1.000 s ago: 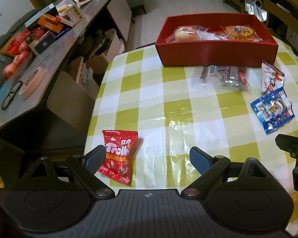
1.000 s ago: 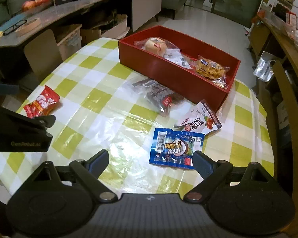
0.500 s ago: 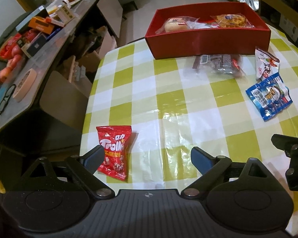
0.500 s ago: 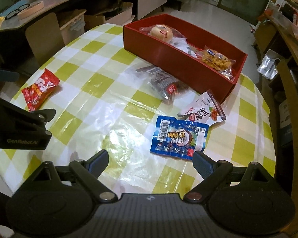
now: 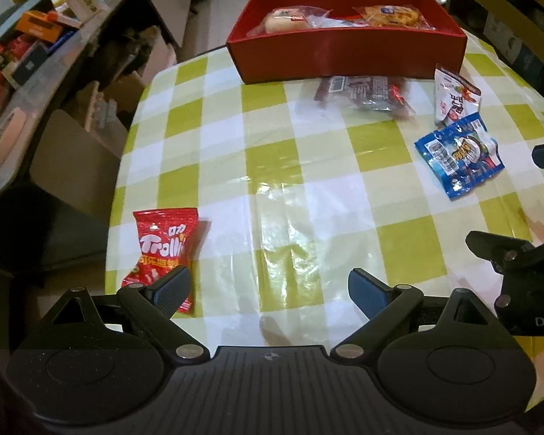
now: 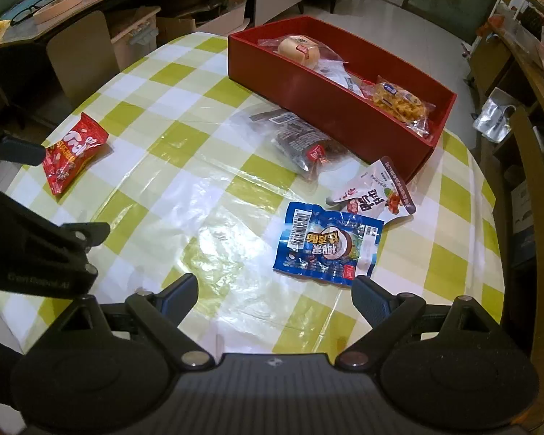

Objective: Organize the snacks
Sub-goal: 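Position the open left gripper over the red Trolli packet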

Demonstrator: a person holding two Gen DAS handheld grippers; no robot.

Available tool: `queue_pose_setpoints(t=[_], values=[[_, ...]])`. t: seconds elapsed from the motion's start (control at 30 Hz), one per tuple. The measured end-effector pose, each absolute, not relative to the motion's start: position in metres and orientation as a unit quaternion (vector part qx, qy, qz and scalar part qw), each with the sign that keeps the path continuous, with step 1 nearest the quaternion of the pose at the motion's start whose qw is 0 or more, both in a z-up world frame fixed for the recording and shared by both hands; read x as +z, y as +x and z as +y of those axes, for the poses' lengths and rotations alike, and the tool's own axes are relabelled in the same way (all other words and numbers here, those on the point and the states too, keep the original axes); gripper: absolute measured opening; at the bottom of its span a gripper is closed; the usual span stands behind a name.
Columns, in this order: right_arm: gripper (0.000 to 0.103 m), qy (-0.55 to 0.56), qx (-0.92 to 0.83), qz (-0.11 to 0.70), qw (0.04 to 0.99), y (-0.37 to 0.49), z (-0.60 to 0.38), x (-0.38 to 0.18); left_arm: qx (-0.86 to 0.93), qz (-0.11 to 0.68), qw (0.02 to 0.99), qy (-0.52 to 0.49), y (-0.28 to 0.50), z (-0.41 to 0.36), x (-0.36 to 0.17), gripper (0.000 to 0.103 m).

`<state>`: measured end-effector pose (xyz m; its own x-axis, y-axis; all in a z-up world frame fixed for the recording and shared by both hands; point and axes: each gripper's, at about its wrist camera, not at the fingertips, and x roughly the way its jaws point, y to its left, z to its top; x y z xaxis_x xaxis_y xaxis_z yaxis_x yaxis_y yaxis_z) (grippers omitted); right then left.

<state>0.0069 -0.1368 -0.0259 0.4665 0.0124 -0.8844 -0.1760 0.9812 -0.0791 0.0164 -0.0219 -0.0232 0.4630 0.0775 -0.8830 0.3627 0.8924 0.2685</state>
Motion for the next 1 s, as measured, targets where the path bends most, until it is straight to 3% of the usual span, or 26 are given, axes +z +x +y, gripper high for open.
queue_pose_setpoints(t=[1.0], values=[[0.097,-0.082,0.052,0.514,0.852,0.0094,-0.1398,-0.0308,-0.073,0.481,0.846,0.218,0.0162,-0.0197,-0.0163,0.096]])
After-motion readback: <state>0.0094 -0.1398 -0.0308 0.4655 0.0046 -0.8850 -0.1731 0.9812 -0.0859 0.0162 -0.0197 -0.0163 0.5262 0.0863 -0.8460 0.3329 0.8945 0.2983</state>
